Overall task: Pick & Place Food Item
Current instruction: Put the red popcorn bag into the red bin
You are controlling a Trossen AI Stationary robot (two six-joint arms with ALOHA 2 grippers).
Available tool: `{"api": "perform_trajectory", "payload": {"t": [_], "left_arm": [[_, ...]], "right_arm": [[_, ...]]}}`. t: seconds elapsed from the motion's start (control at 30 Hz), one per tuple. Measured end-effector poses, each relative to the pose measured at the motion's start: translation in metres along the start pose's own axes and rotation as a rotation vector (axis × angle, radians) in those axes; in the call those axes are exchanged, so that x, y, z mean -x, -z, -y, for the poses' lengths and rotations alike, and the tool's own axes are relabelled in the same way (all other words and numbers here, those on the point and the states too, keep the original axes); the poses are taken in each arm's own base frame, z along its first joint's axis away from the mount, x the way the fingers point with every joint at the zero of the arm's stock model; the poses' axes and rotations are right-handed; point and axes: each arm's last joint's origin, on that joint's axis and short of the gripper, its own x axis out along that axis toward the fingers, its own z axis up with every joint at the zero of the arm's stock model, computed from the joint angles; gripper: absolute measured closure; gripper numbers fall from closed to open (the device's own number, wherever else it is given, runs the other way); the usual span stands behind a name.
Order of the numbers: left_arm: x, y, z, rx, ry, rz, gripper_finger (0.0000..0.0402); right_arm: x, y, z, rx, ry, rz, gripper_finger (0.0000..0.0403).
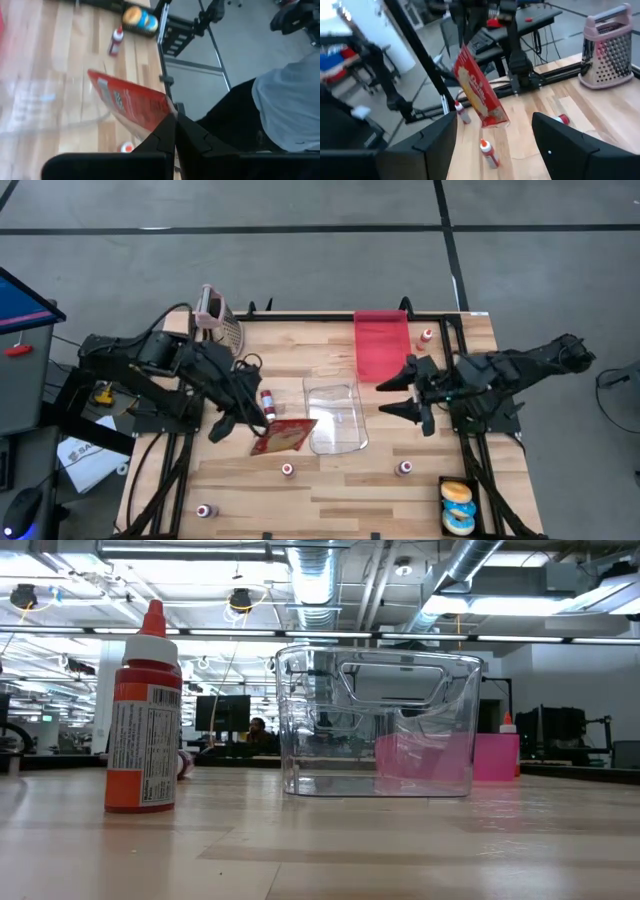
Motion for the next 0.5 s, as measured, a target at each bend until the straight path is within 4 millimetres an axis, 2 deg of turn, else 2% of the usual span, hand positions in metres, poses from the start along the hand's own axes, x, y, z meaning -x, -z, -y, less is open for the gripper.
{"api": "perform_trajectory", "payload": {"t": [0.23,0.5], "left_arm": [[-0.019,-0.032,-0.004,-0.099,0.014,0.009,0.0401],[-0.029,-0.052,-0.007,-0.146,0.036,0.026,0.0401]], "right_arm": [[-0.017,-0.004,0.014,0.167,-0.042,-0.022,0.0153],[-0.034,-0.013,0.024,0.292,-0.013,-0.045,0.0153]]}}
